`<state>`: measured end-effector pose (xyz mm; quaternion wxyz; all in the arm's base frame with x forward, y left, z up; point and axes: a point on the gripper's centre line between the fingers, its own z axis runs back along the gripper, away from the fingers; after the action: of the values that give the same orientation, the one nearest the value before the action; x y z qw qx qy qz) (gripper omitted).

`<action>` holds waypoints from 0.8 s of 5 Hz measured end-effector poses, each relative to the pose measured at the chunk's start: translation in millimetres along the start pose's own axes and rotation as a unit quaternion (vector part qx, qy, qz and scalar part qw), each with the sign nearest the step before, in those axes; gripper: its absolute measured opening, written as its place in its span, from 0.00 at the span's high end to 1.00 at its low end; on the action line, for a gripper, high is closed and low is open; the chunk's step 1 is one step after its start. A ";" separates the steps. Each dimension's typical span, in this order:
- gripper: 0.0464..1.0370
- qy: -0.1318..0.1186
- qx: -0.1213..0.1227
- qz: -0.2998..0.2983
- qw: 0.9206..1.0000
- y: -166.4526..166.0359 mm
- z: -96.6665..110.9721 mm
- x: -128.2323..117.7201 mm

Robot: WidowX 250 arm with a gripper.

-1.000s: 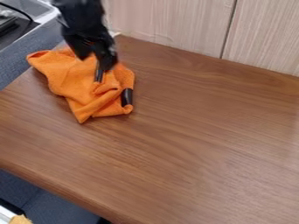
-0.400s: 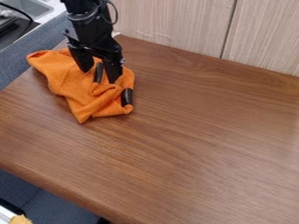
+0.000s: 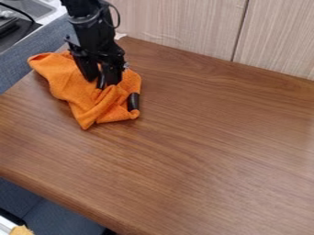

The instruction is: Unfold the cloth from top right to left

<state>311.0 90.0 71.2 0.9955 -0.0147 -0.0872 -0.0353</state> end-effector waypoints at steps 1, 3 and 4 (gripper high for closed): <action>0.68 -0.001 0.015 0.009 1.000 4.3 0.0 0.6; 0.97 -0.006 0.029 -0.006 1.000 3.7 -0.2 4.2; 0.98 -0.019 0.025 -0.016 0.999 1.1 5.6 6.5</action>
<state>316.5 90.9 77.8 0.9929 0.0112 -0.1074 -0.0492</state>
